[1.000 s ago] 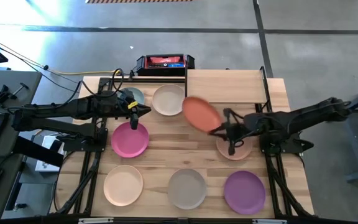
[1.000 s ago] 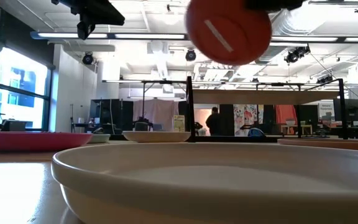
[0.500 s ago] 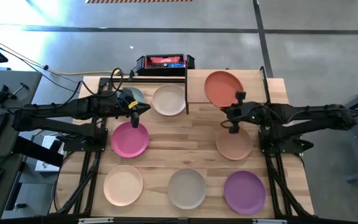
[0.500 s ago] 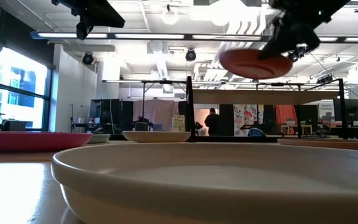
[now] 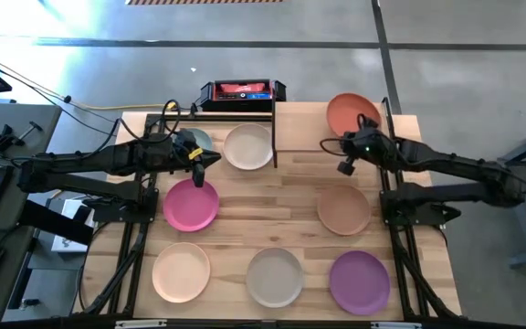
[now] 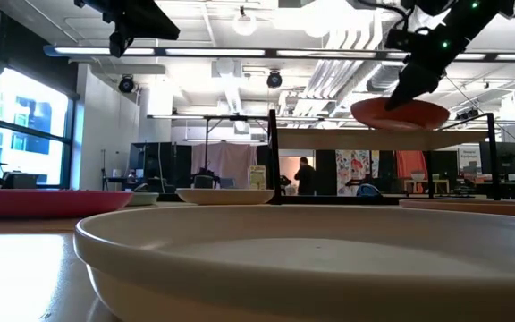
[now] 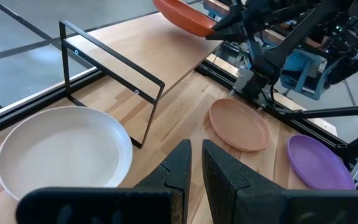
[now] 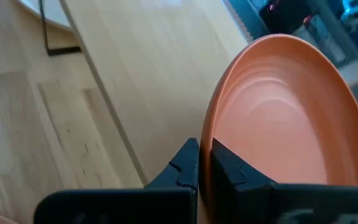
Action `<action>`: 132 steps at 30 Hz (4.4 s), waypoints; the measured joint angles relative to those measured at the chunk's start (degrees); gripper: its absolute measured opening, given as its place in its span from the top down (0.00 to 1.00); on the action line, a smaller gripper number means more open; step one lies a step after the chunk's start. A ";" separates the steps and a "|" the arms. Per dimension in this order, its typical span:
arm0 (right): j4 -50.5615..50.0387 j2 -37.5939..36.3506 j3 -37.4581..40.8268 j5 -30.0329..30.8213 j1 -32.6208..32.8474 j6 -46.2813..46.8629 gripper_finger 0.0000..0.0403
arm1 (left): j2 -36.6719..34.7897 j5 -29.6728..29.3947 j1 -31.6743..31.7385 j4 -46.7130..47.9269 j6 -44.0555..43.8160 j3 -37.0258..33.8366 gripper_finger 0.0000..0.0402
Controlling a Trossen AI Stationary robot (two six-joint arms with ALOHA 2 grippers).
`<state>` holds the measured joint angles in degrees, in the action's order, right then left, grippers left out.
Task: Place and stack plates onto a shelf
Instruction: Put the orange plate on the shelf, then stack the pink plate on top of the orange plate on the shelf
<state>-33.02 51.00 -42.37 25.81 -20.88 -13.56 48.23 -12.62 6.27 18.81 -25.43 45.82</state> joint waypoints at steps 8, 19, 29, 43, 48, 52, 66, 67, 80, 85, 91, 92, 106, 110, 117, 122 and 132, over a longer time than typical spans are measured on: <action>-3.70 0.00 0.00 -1.98 -3.07 3.47 1.00 | 0.00 -0.20 0.01 0.00 0.00 0.00 0.93; -5.32 0.00 0.00 -5.30 -4.27 3.61 1.00 | 0.00 -1.45 0.01 0.00 -0.04 0.00 0.93; -5.37 0.00 0.00 -4.69 -4.27 3.17 1.00 | 0.00 -1.64 0.01 0.00 -0.07 0.00 0.93; -5.37 0.02 0.00 -4.19 -4.27 -1.58 1.00 | 0.00 -1.64 0.01 -0.33 -0.11 0.00 0.93; -5.35 0.02 0.00 -4.36 -4.27 -0.34 1.00 | 0.00 -1.64 -0.01 -0.31 -0.09 0.00 0.93; -5.33 0.02 0.00 -4.38 -4.27 0.52 1.00 | 0.00 -1.64 0.00 -0.27 -0.07 0.00 0.93; -5.31 0.02 0.00 -4.79 -4.27 0.77 1.00 | 0.00 -1.64 -0.01 -0.24 -0.02 0.00 0.93; -5.30 0.03 0.00 -4.78 -4.27 1.14 1.00 | 0.00 -1.64 -0.01 -0.24 0.00 0.00 0.93; -6.82 0.04 0.00 -4.79 -4.27 3.19 0.83 | 0.00 -1.64 0.00 -0.17 -0.02 0.00 0.93; -6.45 -0.03 0.00 -4.80 -4.26 3.12 0.77 | 0.00 -1.64 0.00 -0.17 -0.03 0.00 0.93; -7.46 -0.47 -3.13 -5.25 -2.47 3.24 0.76 | 0.00 -1.49 -0.01 -0.17 -0.04 0.00 0.93; -7.95 -0.50 -4.22 -5.36 -2.22 3.23 0.76 | 0.00 -1.49 -0.01 -0.19 -0.02 0.00 0.93; -12.65 -0.47 -18.63 -26.30 1.11 14.90 0.76 | 3.37 4.81 -0.66 13.47 -16.23 0.00 0.93; -12.67 -0.46 -19.52 -28.94 2.04 19.43 0.76 | 7.44 5.16 -2.16 15.98 -21.01 -0.02 0.93; -13.30 0.56 -19.52 -29.32 3.05 24.08 0.76 | 15.54 5.27 -4.43 15.93 -30.99 -0.02 0.93; -14.60 1.87 -19.52 -29.30 3.05 24.24 0.76 | 20.22 5.29 -6.09 15.94 -38.83 -0.02 0.93; -15.76 6.63 -19.52 -29.30 3.05 25.59 0.76 | 27.29 8.56 -8.63 16.55 -43.76 0.02 0.93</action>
<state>-48.78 57.63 -61.89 -3.49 -17.82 12.03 75.51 -4.06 -2.35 35.36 -69.19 45.84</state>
